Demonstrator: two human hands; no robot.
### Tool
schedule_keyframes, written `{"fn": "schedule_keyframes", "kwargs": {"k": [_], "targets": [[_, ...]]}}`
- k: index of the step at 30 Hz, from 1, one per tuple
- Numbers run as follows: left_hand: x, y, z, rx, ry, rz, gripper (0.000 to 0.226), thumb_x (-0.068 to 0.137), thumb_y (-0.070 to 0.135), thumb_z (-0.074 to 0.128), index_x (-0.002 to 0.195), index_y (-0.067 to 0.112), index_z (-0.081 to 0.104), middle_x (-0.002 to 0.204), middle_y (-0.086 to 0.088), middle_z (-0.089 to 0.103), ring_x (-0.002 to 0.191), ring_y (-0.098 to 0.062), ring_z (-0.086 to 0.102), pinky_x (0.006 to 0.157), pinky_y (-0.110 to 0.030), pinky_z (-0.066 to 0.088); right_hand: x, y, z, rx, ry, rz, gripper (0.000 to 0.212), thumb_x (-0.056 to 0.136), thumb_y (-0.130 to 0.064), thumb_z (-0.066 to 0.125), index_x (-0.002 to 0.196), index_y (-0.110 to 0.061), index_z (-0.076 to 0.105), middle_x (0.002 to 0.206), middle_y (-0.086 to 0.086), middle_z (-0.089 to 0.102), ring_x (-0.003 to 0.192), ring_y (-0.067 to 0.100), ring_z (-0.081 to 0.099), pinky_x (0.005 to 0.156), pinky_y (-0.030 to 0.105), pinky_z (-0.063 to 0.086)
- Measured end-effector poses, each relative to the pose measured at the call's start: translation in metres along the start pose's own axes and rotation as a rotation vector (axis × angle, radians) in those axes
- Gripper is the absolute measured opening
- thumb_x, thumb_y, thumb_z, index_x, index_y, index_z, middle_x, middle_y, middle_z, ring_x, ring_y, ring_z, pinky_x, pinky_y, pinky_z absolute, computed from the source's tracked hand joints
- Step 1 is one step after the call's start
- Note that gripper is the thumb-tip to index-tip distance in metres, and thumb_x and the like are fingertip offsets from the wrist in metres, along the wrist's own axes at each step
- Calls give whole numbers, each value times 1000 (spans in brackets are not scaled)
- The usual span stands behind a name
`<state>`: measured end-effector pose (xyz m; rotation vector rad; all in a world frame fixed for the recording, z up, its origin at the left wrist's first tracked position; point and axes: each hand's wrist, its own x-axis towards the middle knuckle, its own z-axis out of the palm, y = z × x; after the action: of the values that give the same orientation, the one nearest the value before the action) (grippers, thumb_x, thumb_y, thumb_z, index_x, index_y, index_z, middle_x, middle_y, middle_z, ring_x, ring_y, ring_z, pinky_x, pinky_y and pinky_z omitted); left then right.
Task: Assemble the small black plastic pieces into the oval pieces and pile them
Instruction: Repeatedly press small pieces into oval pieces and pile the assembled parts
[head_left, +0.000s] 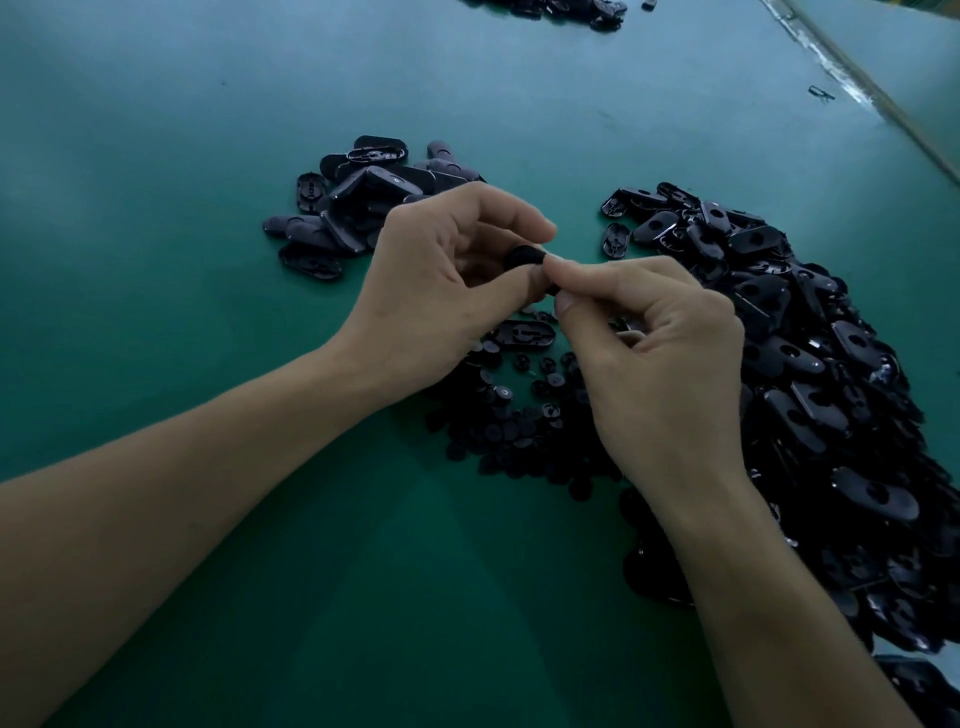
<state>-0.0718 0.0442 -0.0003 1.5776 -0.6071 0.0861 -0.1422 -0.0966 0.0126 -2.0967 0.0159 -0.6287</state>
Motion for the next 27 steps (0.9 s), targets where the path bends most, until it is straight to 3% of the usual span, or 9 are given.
{"fn": "schedule_keyframes", "kwargs": {"k": [3, 7, 10, 17, 27], "targets": [[0, 0, 1, -29, -32, -15, 31, 84, -6, 74, 98, 19, 63, 79, 8, 73, 74, -16, 69, 70, -28, 58, 3, 4, -2, 20, -16, 17, 30, 92, -12, 70, 115, -31, 72, 107, -8, 66, 88, 0, 66, 68, 9, 47], [-2, 0, 1, -50, -55, -39, 32, 83, -6, 73, 100, 20, 63, 82, 5, 76, 74, -16, 70, 72, -33, 58, 7, 9, -6, 121, -51, 78, 23, 92, -13, 70, 112, -23, 74, 95, -12, 75, 89, 4, 72, 83, 23, 56], [-3, 0, 0, -64, -63, -57, 32, 84, -4, 74, 101, 21, 63, 86, 0, 77, 75, -14, 72, 74, -30, 60, 10, 11, -10, 179, -69, 86, 18, 89, -12, 73, 100, -27, 75, 86, -11, 77, 81, 5, 73, 79, 23, 57], [-2, 0, -1, -97, -72, -92, 32, 84, -1, 75, 105, 21, 64, 91, -4, 77, 76, -15, 74, 75, -29, 61, 11, 10, -14, 256, -120, 94, 25, 85, -3, 77, 94, -27, 73, 86, -10, 77, 78, 7, 74, 75, 19, 57], [-2, -2, 0, -106, -56, -101, 30, 81, -6, 76, 98, 17, 66, 87, -1, 78, 75, -13, 73, 74, -26, 61, 10, 7, -13, 114, -119, 81, 22, 87, -11, 76, 90, -32, 70, 82, -17, 74, 78, 3, 72, 73, 16, 55]]}}
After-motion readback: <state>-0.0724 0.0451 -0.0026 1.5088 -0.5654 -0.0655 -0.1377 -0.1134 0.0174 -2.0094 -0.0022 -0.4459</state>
